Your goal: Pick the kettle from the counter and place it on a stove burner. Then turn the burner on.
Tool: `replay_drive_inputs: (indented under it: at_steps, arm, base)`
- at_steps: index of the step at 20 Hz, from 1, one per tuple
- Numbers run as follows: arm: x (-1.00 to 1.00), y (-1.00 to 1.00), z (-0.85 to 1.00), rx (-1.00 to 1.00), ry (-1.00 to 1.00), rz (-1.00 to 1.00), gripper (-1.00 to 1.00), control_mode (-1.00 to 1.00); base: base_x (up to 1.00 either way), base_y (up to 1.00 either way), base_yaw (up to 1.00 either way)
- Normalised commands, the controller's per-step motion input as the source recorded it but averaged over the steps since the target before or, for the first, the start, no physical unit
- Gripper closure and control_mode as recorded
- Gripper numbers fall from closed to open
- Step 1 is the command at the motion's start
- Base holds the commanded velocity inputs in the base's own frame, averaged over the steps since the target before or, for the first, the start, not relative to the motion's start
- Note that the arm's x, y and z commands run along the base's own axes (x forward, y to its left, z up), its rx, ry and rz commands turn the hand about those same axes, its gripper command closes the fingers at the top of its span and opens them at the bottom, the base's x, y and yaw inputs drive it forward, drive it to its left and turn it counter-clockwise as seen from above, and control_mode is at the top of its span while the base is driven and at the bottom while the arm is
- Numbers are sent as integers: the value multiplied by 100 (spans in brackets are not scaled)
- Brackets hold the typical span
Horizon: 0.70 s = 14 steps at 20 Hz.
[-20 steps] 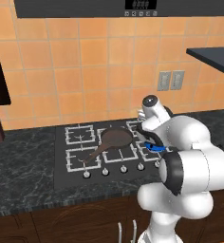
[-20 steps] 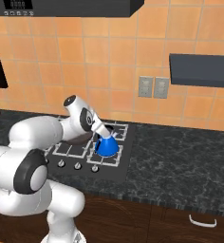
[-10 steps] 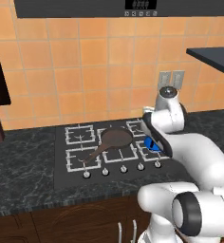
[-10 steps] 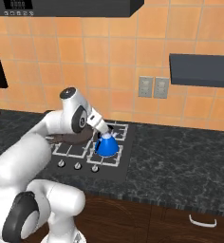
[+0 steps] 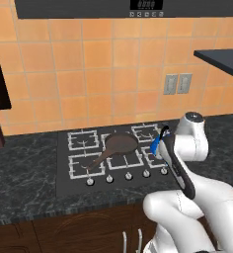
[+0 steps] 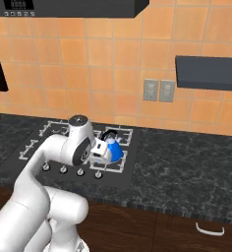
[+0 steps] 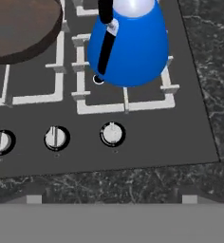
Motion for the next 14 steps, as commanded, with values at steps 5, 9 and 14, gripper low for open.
replay_drive_inputs:
  at_steps: [5, 9, 14]
  arm:
    - [16, 17, -61, 1, 8, 17, -100, -100]
    - [63, 0, -5, 0, 12, -1, -100, -100]
    - [24, 0, -32, 1, 29, -2, -100, -100]
  base:
    - [0, 0, 0]
    - [0, 0, 0]
    - [0, 0, 0]
